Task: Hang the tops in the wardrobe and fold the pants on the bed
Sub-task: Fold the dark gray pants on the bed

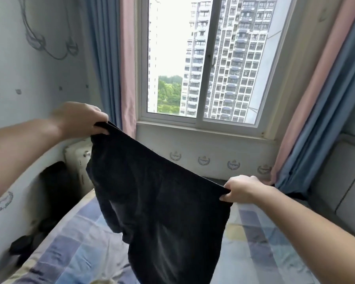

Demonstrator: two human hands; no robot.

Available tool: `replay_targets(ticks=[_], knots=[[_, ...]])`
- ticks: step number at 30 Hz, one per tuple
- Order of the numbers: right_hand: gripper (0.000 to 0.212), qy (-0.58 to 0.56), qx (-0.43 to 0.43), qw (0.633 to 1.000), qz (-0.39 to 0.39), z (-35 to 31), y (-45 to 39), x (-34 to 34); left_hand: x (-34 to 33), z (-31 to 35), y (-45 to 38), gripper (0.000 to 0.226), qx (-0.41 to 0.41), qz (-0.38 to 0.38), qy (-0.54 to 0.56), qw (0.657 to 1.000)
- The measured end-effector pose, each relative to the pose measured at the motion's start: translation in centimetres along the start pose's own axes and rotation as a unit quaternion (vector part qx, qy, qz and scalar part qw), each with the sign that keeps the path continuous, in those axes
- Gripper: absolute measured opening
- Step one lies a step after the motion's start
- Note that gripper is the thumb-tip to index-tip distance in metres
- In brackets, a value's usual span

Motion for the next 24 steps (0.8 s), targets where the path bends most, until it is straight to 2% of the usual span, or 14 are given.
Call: replay_targets(ticks=[5, 8, 11, 17, 21, 24], knots=[[0.024, 0.03, -0.048, 0.994, 0.099, 4.8, 0.4, 4.9, -1.8, -0.5, 0.2, 0.04, 0.065, -0.064, 0.005, 0.996], [0.015, 0.046, -0.047, 0.986, 0.155, 6.3, 1.4, 7.2, -2.8, -0.5, -0.5, 0.041, 0.07, -0.035, 0.08, 0.994], [0.014, 0.052, -0.046, 0.982, 0.177, 7.7, 2.3, 8.5, -3.4, 0.0, -1.5, 0.039, 0.036, -0.019, 0.133, 0.99], [0.015, 0.074, -0.07, 0.982, 0.16, 10.2, 3.4, 8.6, -4.7, 1.9, -2.7, 0.007, -0.03, -0.073, 0.236, 0.968], [0.011, 0.078, -0.052, 0.986, 0.137, 9.6, 3.8, 8.2, -5.9, 3.7, -3.3, 0.01, -0.022, -0.154, 0.141, 0.978], [0.045, 0.072, -0.042, 0.993, 0.085, 8.8, 3.8, 7.0, -7.0, 4.5, -3.3, 0.022, 0.019, -0.178, 0.076, 0.981]])
Point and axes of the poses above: each hand's wrist, its own y-axis away from the middle knuckle, its own x-axis out of the back of the hand, z = x × y, the point moved 5 cm from there along -y, towards the middle knuckle, and after that the axes turned 15 degrees about y, right-handed, at the moved point
